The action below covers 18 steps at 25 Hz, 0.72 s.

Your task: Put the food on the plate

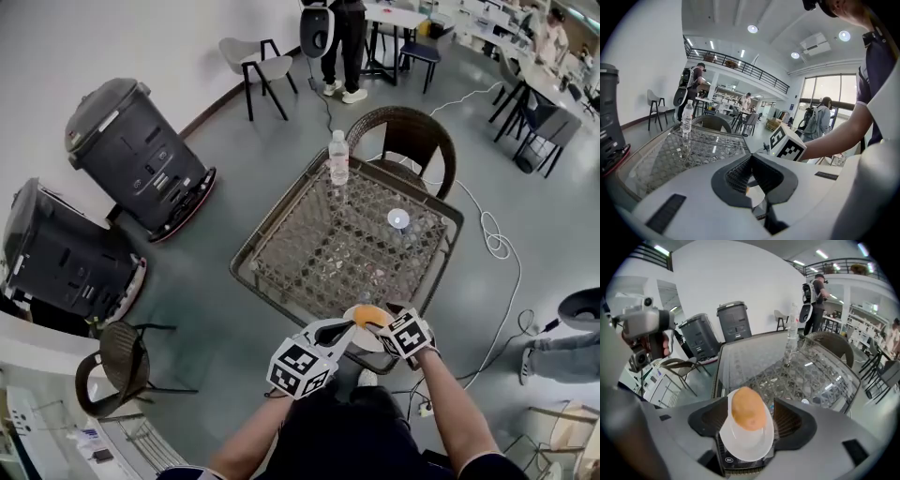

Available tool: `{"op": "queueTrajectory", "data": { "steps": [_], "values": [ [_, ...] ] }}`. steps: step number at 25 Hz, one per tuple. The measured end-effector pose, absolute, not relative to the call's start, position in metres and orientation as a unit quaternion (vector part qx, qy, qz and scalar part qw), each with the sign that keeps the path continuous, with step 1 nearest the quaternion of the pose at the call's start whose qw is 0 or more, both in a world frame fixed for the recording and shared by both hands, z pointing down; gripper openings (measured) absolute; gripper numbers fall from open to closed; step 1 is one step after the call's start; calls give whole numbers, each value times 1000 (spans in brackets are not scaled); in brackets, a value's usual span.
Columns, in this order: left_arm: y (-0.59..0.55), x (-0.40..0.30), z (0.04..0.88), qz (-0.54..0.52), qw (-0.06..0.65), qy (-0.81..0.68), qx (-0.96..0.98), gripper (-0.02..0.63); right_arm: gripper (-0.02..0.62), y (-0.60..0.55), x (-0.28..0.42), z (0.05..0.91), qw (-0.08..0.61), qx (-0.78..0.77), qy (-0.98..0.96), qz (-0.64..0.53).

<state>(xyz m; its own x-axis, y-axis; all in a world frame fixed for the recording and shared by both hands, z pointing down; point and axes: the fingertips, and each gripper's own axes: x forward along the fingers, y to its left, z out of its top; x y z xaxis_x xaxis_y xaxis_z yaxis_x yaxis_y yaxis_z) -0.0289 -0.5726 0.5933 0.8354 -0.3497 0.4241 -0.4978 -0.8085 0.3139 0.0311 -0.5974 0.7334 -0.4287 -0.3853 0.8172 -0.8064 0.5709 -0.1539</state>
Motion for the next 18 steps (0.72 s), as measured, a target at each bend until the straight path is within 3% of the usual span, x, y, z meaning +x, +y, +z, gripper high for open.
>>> {"op": "queueTrajectory", "data": {
  "steps": [4,8,18],
  "values": [
    [-584,-14,577,161,198,-196,947,9,288,-613,43,683,307,430,-805,270],
    [-595,-2,550,137,193,-180,955,9,178,-625,51,622,230,472,-816,242],
    [-607,18,469,81,152,-150,974,9,6,-637,61,506,94,512,-833,185]
  ]
}}
